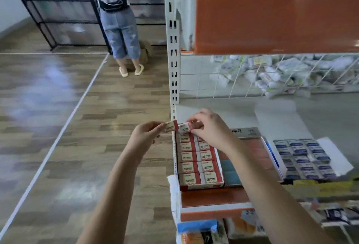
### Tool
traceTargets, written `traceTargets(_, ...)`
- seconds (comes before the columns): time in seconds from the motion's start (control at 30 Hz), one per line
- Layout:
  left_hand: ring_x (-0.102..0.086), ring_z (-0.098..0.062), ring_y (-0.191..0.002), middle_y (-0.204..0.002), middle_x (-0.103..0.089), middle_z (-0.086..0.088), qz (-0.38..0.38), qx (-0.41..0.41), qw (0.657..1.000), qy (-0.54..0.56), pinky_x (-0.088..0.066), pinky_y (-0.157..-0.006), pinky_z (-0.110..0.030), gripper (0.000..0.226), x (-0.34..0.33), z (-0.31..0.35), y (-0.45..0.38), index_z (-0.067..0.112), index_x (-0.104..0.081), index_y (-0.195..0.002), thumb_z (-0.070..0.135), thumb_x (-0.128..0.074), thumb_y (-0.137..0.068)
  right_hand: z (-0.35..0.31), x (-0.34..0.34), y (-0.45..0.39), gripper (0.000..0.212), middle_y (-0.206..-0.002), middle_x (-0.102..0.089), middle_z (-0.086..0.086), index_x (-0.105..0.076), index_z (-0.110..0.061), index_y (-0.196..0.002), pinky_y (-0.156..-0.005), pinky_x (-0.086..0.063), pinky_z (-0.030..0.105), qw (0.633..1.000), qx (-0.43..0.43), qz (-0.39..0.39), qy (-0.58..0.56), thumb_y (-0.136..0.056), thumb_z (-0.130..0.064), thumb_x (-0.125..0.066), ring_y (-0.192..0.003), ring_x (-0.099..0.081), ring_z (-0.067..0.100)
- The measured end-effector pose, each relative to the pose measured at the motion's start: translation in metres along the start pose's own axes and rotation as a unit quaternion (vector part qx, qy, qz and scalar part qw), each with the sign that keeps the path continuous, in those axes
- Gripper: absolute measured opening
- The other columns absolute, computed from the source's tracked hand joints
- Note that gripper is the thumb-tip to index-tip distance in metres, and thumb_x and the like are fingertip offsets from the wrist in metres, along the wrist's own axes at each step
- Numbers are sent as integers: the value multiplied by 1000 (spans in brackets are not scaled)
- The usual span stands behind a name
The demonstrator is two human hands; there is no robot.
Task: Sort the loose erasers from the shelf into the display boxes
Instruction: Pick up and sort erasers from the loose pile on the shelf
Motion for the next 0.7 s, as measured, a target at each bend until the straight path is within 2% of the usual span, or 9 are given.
traceTargets(0.23, -52, -9, -71, -77, -62, 1, -8, 34, 999, 37, -44, -64, -20, 12, -9, -2, -7, 22, -66, -84, 20, -57, -91, -5, -4, 3, 31, -110, -57, -2, -62, -12, -115, -83, -41, 16, 999, 35, 3, 41, -86, -21, -65, -93, -54, 10)
traceTargets(0.37, -52, -9, -72, -79, -62, 1, -8, 40, 999, 30, -44, -64, -20, 11, -11, -4, -7, 18, -67, -90, 21, -57, -91, -2, -9, 0, 27, -110, -55, 0, -62, -11, -114, -85, -43, 18, 997, 36, -4, 63, -88, -19, -62, -95, -55, 12)
traceTargets(0.5, -52, -9, -73, -79, -63, 1, -6, 41, 999, 32, -44, -66, -21, 12, -11, -3, -4, 23, -66, -84, 23, -57, -91, 1, -15, 1, 29, -113, -56, 0, -58, -13, -115, -84, -41, 16, 997, 47, 0, 66, -87, -16, -63, -99, -56, 12)
traceTargets(0.7, -52, -8, -70, -76, -63, 3, 7, 30, 999, 34, -44, -65, -21, 11, -7, 0, 0, 23, -67, -83, 22, -58, -90, 1, -18, -2, 17, -102, -58, 3, -65, -8, -100, -76, -41, 18, 995, 49, 28, 81, -89, -20, -61, -89, -58, 16)
Point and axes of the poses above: each hand's wrist, its own y-axis away from the middle knuckle, its own x-axis out of the back of the hand, z = x × y, the point moved 5 cm from there along -y, towards the middle knuckle
